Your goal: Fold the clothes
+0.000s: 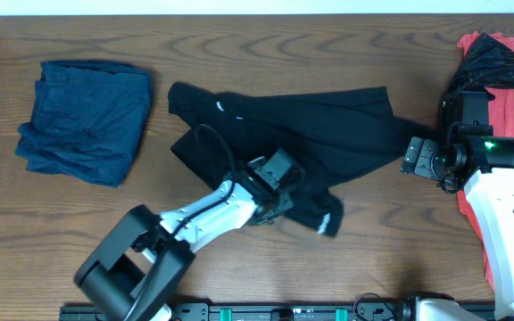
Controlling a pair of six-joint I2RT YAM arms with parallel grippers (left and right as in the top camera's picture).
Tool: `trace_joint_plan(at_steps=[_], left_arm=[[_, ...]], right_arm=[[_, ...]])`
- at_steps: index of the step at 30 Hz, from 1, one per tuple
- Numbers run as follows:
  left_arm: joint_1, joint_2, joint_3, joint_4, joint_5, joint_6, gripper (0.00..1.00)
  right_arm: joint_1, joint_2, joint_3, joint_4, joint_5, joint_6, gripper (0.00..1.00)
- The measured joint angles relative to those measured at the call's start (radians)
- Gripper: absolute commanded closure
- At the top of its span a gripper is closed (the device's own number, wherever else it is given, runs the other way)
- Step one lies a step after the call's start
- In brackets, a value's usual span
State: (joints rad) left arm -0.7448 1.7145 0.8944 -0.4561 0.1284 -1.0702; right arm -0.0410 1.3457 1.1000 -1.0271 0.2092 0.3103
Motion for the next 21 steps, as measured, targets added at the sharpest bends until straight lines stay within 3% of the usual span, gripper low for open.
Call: trace_joint_plan(at_steps=[3,7,12,21], left_arm=[[0.065,-0.064,-0.013,-0.199,-0.062,0.05,0.94],[0.169,-0.198,-0.02,-0.35,-0.183,0.088,0.94],[0.269,-0.324,-0.02,-0.365,-0.265,0.13,0.94],[0.267,-0.293,-0.02,-0.367,-0.247,0.151,0.94]], right_arm=[[0.0,0.0,0.0,-0.001,0.0,0.0,0.01],[0.0,0.0,0.0,-0.001,0.0,0.0,0.01],[0.0,0.0,0.0,-0.001,0.0,0.0,0.01],[0.0,0.008,0.0,-0.001,0.0,0.0,0.01]])
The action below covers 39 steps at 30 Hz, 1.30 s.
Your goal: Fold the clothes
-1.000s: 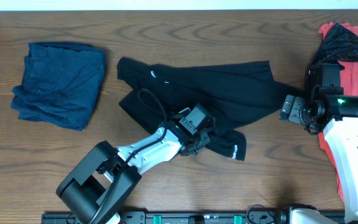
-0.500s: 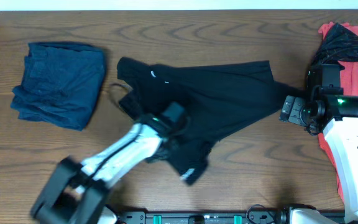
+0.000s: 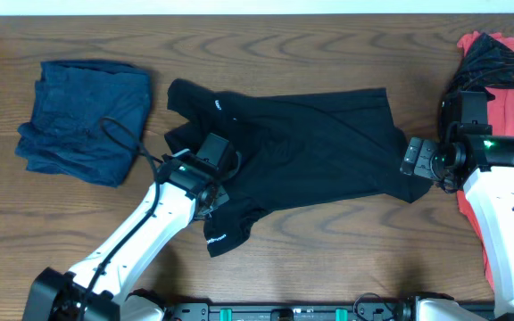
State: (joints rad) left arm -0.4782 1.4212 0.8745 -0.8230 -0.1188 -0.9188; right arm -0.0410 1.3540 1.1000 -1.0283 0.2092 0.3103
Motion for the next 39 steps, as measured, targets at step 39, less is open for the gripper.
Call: trace_joint_plan(at_steps=[39], left_arm=[[0.058,-0.119,-0.001,-0.049,-0.074,0.086,0.94]], right_arm=[[0.001,0.258,-0.405,0.833,-0.22,-0.112,0.22]])
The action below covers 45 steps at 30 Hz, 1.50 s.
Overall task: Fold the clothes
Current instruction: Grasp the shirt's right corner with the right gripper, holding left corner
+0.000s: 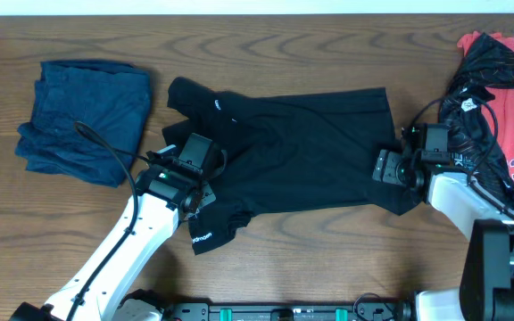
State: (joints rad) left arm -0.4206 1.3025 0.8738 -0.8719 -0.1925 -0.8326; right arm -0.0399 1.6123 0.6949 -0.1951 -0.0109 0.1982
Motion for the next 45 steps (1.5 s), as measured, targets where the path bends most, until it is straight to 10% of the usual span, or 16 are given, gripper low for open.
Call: trace_joint_plan(at_steps=[8,23,32,45], left_arm=[[0.0,0.0,0.0,0.0,0.002,0.0,0.94],[0.0,0.0,0.0,-0.092,-0.08,0.0,0.94],[0.0,0.0,0.0,-0.063,-0.146,-0.001,0.94],[0.0,0.0,-0.001,-0.012,-0.155,-0.001,0.94]], right_arm=[[-0.001,0.05,0.012,0.09,-0.026,-0.026,0.98],[-0.048,0.02,0.113,0.151,0.095,0.055,0.99],[-0.151,0.009,0.17,0.149,0.187,0.074,0.28],[-0.154,0.008,0.17,-0.37,0.031,0.066,0.21]])
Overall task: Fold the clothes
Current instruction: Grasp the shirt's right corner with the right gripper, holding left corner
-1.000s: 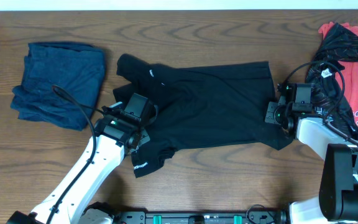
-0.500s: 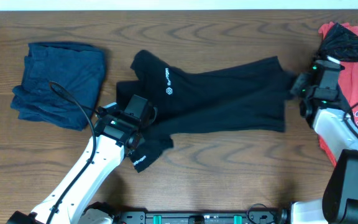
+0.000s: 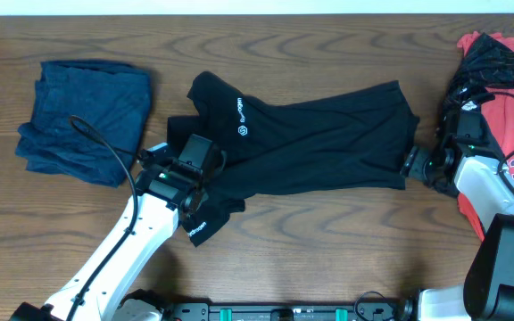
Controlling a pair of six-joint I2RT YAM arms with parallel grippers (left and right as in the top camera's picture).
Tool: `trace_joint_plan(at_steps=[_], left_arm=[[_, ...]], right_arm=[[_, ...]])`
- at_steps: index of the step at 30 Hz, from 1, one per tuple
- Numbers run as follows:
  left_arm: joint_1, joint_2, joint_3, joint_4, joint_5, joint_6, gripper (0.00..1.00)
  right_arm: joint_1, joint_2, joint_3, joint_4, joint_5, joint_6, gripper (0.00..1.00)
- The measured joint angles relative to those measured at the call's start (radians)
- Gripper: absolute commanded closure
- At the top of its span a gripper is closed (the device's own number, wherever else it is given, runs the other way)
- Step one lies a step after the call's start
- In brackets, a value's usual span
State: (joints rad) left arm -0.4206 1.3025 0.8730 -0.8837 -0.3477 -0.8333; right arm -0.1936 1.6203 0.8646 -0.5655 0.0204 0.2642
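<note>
A black T-shirt with a small white logo lies spread across the middle of the table, wrinkled, one sleeve trailing at its lower left. My left gripper sits on that lower-left part, shut on the cloth, with its fingers hidden under the wrist. At the shirt's right edge my right gripper is shut on the hem, which is drawn taut toward it.
A dark blue garment lies folded at the far left. A pile of red and black clothes sits at the right edge, behind my right arm. Bare wood shows along the front of the table.
My right gripper has moved right, from about the shirt's lower right to further out, and the shirt's right edge went with it. The collar end shifted right. My left gripper hardly moved.
First my left gripper was on the shirt's lower middle with the cloth bunched. Then it stood further left with the sleeve drawn out. The right gripper then reached in onto the right hem. Now the shirt lies stretched between both grippers.
</note>
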Motion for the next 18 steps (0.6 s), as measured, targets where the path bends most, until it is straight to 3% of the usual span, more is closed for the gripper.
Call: trace_joint_plan(at_steps=[7,18], left_arm=[[0.0,0.0,0.0,0.007,0.0,0.0,0.94],[0.0,0.0,0.0,0.007,0.0,0.0,0.94]], right_arm=[[0.001,0.0,0.0,-0.06,-0.153,-0.051,0.27],[0.041,0.0,-0.044,-0.033,-0.188,-0.05,0.28]])
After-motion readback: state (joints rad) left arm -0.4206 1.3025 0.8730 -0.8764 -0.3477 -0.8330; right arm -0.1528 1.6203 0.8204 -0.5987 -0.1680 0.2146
